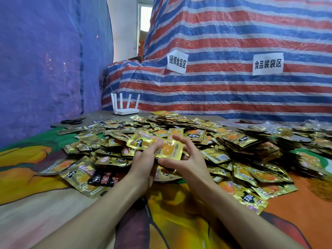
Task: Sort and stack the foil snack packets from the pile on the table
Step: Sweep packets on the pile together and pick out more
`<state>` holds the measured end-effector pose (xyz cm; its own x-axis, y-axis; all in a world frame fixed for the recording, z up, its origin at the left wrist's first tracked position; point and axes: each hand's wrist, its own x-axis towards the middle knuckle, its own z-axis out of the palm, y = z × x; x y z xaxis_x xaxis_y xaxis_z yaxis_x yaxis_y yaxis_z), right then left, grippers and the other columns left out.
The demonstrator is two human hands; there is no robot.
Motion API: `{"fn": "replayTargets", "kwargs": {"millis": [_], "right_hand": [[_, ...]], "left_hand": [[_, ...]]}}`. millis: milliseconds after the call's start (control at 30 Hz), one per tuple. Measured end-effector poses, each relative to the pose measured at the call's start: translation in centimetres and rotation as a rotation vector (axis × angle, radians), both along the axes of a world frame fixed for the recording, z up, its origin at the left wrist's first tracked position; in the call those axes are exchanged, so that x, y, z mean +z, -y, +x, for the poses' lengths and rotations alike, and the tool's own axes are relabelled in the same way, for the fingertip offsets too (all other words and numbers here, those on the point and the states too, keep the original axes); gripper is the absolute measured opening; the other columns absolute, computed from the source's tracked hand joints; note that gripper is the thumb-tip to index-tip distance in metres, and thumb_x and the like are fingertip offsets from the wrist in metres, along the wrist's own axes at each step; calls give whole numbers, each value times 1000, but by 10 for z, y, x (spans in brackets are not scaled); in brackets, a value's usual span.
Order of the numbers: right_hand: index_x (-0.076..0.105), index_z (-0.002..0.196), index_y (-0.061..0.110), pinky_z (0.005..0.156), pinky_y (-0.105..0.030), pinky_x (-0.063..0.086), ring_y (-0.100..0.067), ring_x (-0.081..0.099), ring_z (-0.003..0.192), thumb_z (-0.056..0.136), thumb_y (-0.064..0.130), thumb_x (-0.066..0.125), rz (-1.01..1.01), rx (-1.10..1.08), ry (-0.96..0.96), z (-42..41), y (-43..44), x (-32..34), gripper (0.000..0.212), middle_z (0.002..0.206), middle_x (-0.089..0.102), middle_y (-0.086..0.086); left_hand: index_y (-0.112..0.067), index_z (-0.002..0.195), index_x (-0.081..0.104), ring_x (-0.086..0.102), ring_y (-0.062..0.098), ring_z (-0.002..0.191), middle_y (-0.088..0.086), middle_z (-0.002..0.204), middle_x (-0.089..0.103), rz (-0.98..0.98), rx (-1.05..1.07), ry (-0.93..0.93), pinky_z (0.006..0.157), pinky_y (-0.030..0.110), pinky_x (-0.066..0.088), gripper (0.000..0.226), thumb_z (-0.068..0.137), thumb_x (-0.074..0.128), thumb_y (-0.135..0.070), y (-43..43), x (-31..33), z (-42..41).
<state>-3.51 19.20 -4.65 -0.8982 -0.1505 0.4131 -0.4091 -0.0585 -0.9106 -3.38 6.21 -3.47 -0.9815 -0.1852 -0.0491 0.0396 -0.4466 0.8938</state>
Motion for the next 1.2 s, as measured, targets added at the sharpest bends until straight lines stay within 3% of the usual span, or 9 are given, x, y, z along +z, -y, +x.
{"fn": "replayTargets", "kwargs": {"millis": [133,267,367,433,633,800,900,1033,1200], "right_hand": [[60,123,28,80,-37,62,-18,73,93,54,19,93,36,-56,-31,0,-1,-1,77,116,69,-5],[60,123,24,70,-24,58,-9,73,88,60,15,97,83,-91,-56,0,1,-3,74,111,70,0],[65,118,27,72,-21,57,-6,73,90,60,11,96,76,-89,-83,0,1,-4,68,102,74,9],[67,117,31,70,-18,55,-5,73,89,60,8,95,72,-70,-91,1,1,-3,67,100,75,15],[72,106,27,68,-18,55,-9,75,86,61,2,95,57,-82,-110,0,2,-3,56,95,78,9],[71,118,22,76,-15,55,0,71,98,62,3,94,116,-60,-166,4,5,-2,63,110,74,20],[68,120,31,76,-14,54,2,70,96,56,15,97,166,-69,-166,4,7,-1,72,108,73,17],[63,119,46,77,-12,53,5,67,96,44,36,95,251,-99,-130,4,8,-2,82,111,68,15],[61,116,43,74,-16,56,5,69,93,37,43,93,209,-122,-110,2,7,-4,86,107,70,18]], "left_hand": [[-4,96,78,71,28,77,15,91,75,-57,-215,-20,70,33,55,34,89,68,-36,-4,-1,4],[-7,108,74,72,25,77,13,95,74,44,-285,-76,66,34,58,31,96,60,-31,-4,4,4],[-12,91,81,73,26,85,13,103,75,154,-328,-99,77,36,59,30,97,57,-30,-2,4,3],[-14,88,82,74,25,80,13,99,75,212,-363,-101,67,35,60,33,97,55,-29,-1,5,3],[-2,102,71,74,32,68,18,83,74,345,-378,-58,55,36,59,24,88,55,-15,2,4,1],[4,91,75,74,38,71,22,87,73,394,-405,-36,56,43,61,27,72,57,-5,5,4,-1],[0,101,71,74,36,72,20,91,73,376,-392,-32,63,44,63,35,70,55,-1,4,2,-5],[3,81,78,74,32,70,18,90,74,261,-407,48,70,37,61,23,69,60,-6,3,0,-7],[0,84,79,74,32,74,17,95,75,238,-453,97,65,38,62,23,70,66,-13,6,-3,-10]]}}
